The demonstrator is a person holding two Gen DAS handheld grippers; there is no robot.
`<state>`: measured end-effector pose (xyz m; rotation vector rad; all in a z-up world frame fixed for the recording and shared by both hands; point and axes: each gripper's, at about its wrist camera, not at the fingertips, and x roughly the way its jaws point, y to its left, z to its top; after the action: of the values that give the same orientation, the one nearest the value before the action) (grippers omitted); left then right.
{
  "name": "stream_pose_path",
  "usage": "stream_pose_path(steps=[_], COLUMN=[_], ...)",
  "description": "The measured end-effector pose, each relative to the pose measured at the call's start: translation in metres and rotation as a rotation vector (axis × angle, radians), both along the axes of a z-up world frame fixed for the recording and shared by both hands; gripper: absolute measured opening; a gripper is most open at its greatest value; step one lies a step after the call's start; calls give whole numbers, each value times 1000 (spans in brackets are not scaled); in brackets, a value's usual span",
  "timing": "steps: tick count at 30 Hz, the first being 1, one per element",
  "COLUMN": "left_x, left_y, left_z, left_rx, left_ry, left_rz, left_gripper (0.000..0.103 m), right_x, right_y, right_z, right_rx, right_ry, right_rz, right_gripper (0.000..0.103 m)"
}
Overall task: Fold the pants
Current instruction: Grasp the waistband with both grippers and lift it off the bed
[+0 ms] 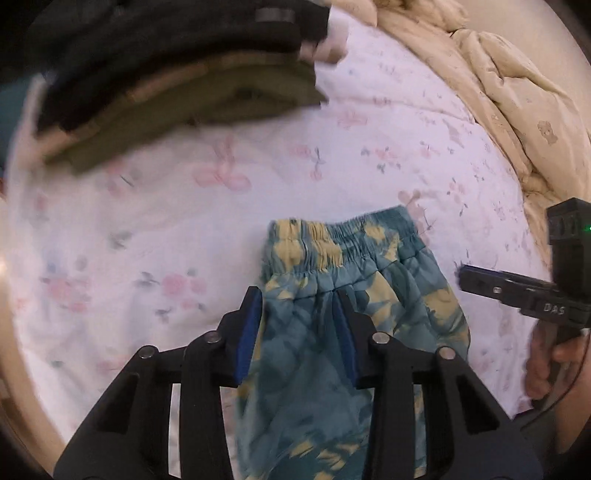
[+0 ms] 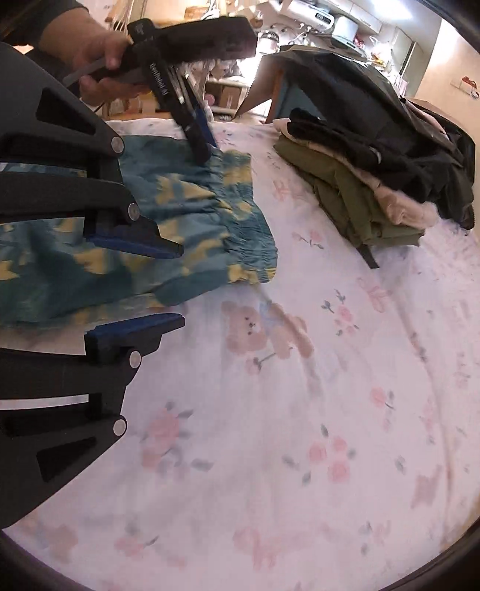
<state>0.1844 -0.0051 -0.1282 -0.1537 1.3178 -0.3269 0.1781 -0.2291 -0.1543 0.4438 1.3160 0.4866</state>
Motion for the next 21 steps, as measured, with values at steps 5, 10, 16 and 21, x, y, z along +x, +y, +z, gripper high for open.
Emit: stream_pose_path(steps=[5,10,16,21], left_x=[-3,1,4,2], left_y=[0,11,7,30], left_z=[-10,-10,-12,-2], left_rx=[22,2,-22,-26], left_ry=[-30,-19,27,37], left_rz=[-60,-21,-27,-12], left_gripper=[6,4,9,76], right_x=[8,15,18,24], right_y=[17,13,3,-4], right_z=[-24,-14,-15,5], right_rx=[11,-41,-71,-3], right_ry=[29,-46,-4,-19], right_rz=[102,75,81,107], right_gripper=[0,0,1,14])
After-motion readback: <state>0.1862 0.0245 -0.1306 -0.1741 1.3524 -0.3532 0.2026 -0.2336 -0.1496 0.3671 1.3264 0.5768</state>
